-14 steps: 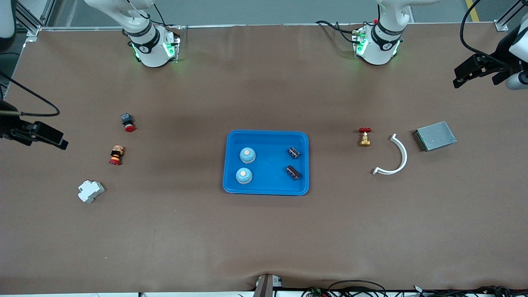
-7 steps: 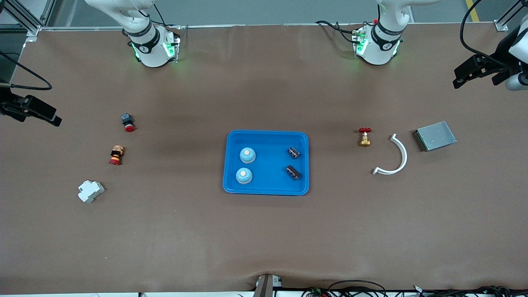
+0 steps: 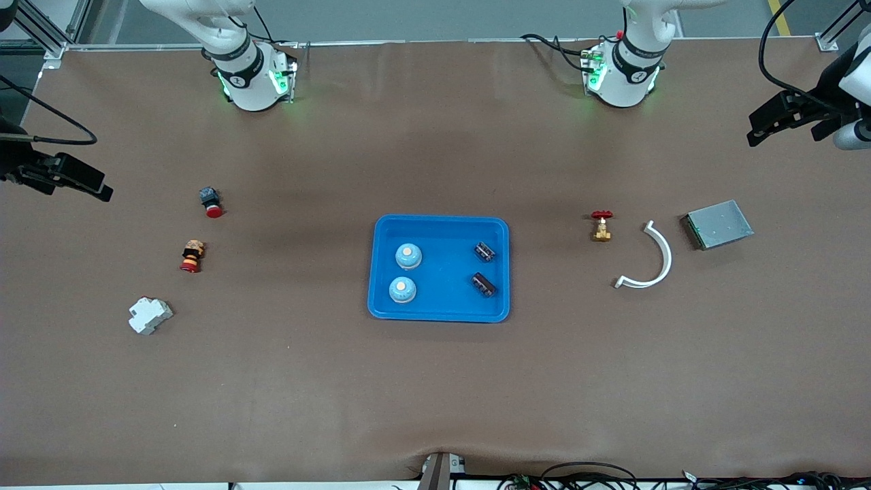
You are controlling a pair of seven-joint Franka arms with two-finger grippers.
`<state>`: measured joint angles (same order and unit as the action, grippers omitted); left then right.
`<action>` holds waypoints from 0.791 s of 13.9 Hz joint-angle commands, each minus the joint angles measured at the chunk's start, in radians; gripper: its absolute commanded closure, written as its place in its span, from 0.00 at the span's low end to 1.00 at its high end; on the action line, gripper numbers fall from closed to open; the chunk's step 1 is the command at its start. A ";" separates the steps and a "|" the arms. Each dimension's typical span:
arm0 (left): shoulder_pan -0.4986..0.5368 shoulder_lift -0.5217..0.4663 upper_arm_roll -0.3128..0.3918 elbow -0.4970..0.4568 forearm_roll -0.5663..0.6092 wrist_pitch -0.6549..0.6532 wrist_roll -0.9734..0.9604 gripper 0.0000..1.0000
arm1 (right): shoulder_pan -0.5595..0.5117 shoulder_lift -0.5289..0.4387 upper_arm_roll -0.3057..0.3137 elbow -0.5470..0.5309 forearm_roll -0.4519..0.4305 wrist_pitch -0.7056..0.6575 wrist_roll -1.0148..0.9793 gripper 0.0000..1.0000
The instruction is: Place electrolytic capacitor and blue bell in tray
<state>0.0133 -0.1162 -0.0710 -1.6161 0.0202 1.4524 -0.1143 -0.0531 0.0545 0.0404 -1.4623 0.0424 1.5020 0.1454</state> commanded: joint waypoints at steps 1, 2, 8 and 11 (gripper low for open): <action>-0.004 0.001 -0.010 0.001 0.001 0.002 0.013 0.00 | -0.011 -0.035 0.007 -0.036 0.013 0.009 -0.015 0.00; -0.004 0.000 -0.021 0.002 0.001 0.002 0.013 0.00 | -0.011 -0.036 0.007 -0.035 0.013 0.009 -0.017 0.00; -0.003 0.003 -0.026 0.002 0.001 0.002 0.013 0.00 | -0.025 -0.035 0.001 -0.032 0.013 0.024 -0.041 0.00; -0.001 0.015 -0.026 0.010 0.003 0.005 0.013 0.00 | -0.027 -0.036 0.001 -0.029 0.013 0.026 -0.043 0.00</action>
<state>0.0059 -0.1107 -0.0920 -1.6162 0.0202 1.4525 -0.1142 -0.0609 0.0502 0.0316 -1.4634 0.0425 1.5199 0.1207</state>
